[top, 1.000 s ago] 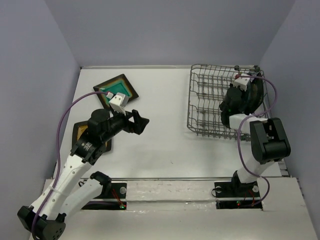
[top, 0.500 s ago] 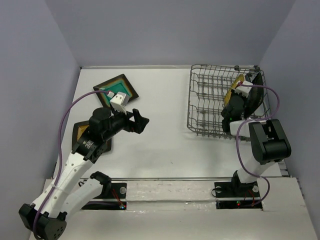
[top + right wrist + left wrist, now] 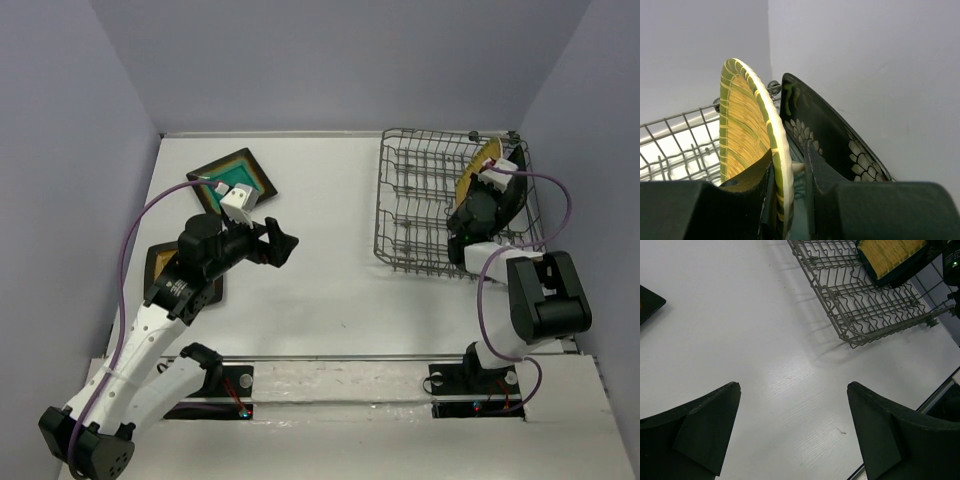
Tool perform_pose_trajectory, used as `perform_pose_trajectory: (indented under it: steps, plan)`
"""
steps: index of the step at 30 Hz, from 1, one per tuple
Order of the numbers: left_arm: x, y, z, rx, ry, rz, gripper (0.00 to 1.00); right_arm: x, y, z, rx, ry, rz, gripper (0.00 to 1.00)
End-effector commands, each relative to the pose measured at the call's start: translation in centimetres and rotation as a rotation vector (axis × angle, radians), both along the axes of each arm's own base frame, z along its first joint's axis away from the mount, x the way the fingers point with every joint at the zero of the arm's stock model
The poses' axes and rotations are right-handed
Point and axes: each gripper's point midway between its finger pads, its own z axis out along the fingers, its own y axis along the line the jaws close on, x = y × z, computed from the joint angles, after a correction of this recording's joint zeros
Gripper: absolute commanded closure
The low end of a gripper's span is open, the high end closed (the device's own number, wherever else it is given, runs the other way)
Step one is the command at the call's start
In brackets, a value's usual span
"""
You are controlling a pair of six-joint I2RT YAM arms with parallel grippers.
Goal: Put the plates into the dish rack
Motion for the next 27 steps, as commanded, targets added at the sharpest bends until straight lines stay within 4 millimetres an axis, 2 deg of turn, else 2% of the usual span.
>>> perform_pose_trajectory:
  steps: [1,12,15,18,24,27]
  plan:
    - [0.3,-0.2,0.7,-0.014,-0.030,-0.011,0.01,-0.1,-0.2,3.5,0.005,-0.168,-0.023,0.93]
    - [0.4,-0.3,0.4,-0.011,-0.019,-0.014,0.01,1.2,0.3,0.2,0.008,-0.124,0.012,0.93]
    - [0.5,-0.3,0.2,-0.008,-0.014,-0.011,0.01,1.5,0.4,0.0,0.014,-0.131,0.008,0.93]
    - [0.6,-0.3,0.1,-0.005,-0.012,-0.008,0.01,1.4,0.2,0.8,0.011,-0.161,-0.004,0.93]
    - [0.8,-0.4,-0.1,-0.003,0.001,-0.012,0.01,0.1,-0.2,4.9,-0.020,-0.244,-0.030,0.93]
    - [0.9,-0.3,-0.2,-0.005,0.003,-0.009,0.01,-0.2,-0.2,5.8,-0.039,-0.263,-0.030,0.93]
